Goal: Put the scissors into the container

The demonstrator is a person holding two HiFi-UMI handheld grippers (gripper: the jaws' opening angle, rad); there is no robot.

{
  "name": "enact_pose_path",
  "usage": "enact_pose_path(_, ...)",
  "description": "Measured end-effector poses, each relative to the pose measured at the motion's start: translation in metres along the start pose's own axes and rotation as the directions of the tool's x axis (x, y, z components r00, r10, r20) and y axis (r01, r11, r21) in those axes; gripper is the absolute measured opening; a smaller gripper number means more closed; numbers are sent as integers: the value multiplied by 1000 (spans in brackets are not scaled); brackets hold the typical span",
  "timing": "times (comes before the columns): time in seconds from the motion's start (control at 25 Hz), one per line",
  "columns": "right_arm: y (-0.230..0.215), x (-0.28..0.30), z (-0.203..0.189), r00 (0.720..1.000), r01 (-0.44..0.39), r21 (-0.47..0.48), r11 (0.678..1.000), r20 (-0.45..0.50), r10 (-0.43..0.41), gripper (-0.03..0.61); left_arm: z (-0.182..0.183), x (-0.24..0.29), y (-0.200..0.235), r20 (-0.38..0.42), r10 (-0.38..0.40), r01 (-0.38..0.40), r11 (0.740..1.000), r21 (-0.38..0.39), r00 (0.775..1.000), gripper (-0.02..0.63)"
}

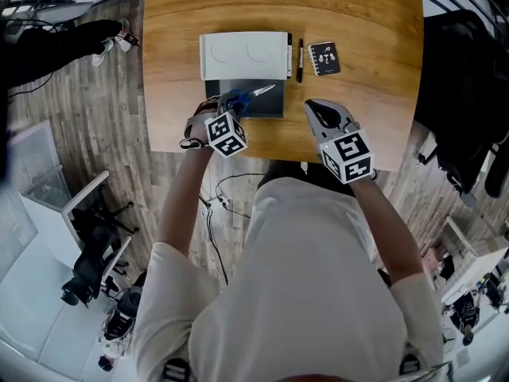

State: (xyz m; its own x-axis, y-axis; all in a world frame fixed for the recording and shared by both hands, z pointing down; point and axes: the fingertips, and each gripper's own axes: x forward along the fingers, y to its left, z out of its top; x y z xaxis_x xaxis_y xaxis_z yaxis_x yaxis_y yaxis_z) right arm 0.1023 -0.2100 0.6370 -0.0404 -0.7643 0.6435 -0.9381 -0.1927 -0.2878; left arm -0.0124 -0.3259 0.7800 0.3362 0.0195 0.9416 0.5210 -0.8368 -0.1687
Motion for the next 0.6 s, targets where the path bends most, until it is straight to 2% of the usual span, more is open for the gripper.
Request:
enact_pose_path(0.36,-10,1,-4,1000,15,13,1000,-6,-15,3,-5,30,-3,-135,-46,50,998,27,990,75)
enact_pose_path(0.6,-15,0,-3,1000,30,24,999,-6,-30,3,-3,44,2,-154,-55,51,998,-27,987,75)
